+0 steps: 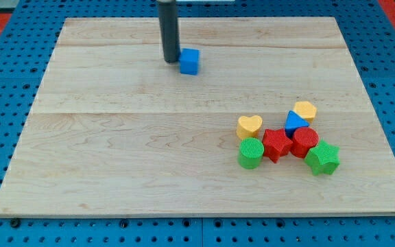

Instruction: Slide the blue cube closer to the yellow heart

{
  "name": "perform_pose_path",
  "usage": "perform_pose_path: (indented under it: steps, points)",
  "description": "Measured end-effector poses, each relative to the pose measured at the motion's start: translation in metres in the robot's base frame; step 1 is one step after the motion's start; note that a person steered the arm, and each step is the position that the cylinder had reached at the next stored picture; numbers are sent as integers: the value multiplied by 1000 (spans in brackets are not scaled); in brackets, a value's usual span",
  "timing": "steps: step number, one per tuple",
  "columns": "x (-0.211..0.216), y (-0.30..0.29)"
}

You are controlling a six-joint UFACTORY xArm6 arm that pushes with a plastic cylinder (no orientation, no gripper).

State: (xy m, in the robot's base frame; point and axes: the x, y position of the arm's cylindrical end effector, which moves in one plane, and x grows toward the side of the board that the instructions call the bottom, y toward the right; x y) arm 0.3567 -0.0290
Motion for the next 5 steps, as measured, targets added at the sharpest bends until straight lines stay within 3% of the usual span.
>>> perform_pose_path:
  steps: [1, 2, 3, 4, 5]
  points:
    - [70, 63]
    - [71, 22]
    - [39, -74]
    - [-45, -72]
    - [-64, -19]
